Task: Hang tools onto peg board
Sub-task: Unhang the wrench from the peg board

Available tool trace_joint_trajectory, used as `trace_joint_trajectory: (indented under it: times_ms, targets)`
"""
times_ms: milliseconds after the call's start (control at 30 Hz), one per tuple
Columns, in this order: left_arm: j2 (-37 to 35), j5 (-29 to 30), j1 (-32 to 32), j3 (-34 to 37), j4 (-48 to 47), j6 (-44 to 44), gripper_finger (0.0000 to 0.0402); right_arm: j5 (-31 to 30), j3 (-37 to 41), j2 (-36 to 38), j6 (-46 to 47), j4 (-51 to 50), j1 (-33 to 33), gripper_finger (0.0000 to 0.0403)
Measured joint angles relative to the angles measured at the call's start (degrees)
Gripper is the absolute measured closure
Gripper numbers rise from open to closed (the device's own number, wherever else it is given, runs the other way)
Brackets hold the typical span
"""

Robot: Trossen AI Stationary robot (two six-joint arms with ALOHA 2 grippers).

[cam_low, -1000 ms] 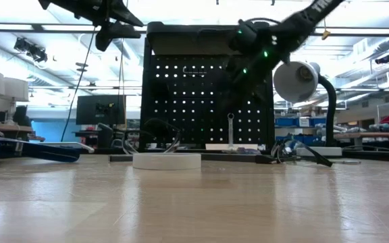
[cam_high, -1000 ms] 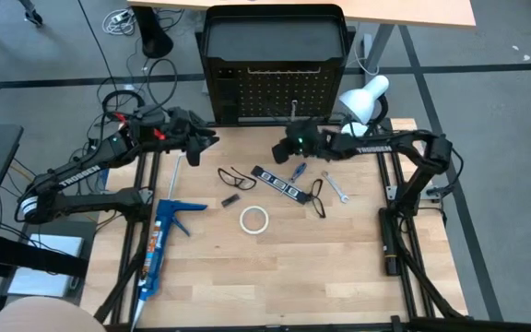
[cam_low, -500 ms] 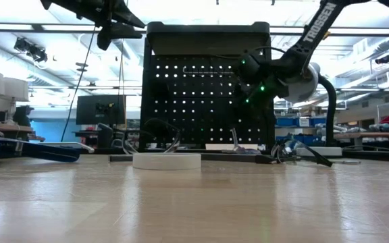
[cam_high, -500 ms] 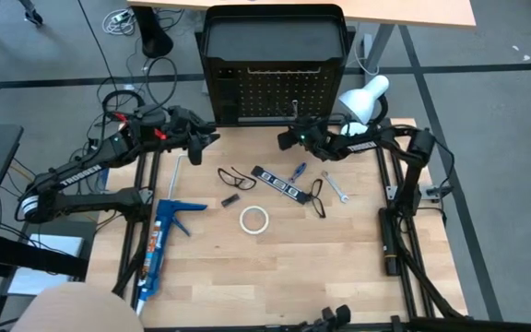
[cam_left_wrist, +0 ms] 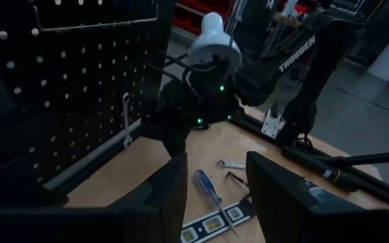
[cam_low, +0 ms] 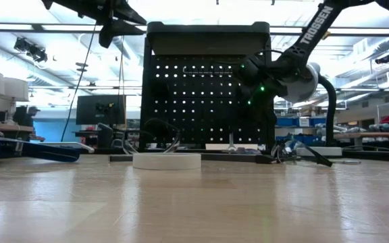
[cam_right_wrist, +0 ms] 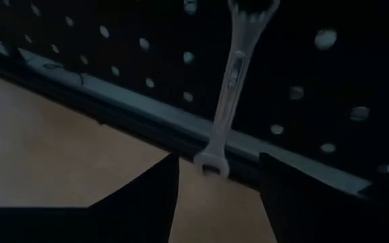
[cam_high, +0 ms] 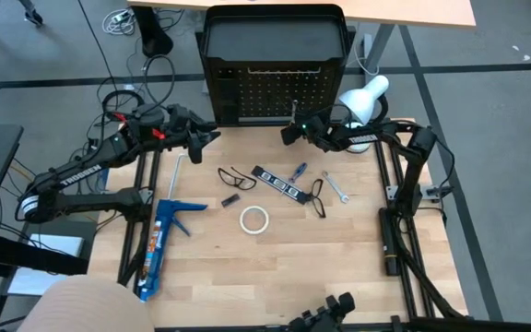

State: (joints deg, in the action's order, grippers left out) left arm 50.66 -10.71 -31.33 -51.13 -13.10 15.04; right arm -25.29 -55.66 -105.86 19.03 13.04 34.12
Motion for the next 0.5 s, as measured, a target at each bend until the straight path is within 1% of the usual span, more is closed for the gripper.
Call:
trace_joint_trajectory:
  times_ms: [267, 300, 400, 500]
  targets:
    - [1.37, -0.04, 0.0, 0.01, 0.15, -0.04, 0.0245, -0.05, -2.04, -0.37, -1.6, 0.17, 2.2, 0.0199]
    - [1.55, -0.06, 0.01, 0.04, 0.14, -0.08, 0.0245, 0.21, -2.61, -0.98, -1.56, 0.25, 2.52, 0.0199]
    - [2.09, -0.47, 0.0, 0.03, 1.63, -0.14, 0.0245, 3.71, -5.31, -4.11, -1.31, -0.23, 3.09, 0.0199]
    - [2.24, -0.57, 0.0, 0.04, 1.14, 0.04, 0.0245, 3.28, -8.15, -6.81, -1.17, -3.14, 2.43, 0.0199]
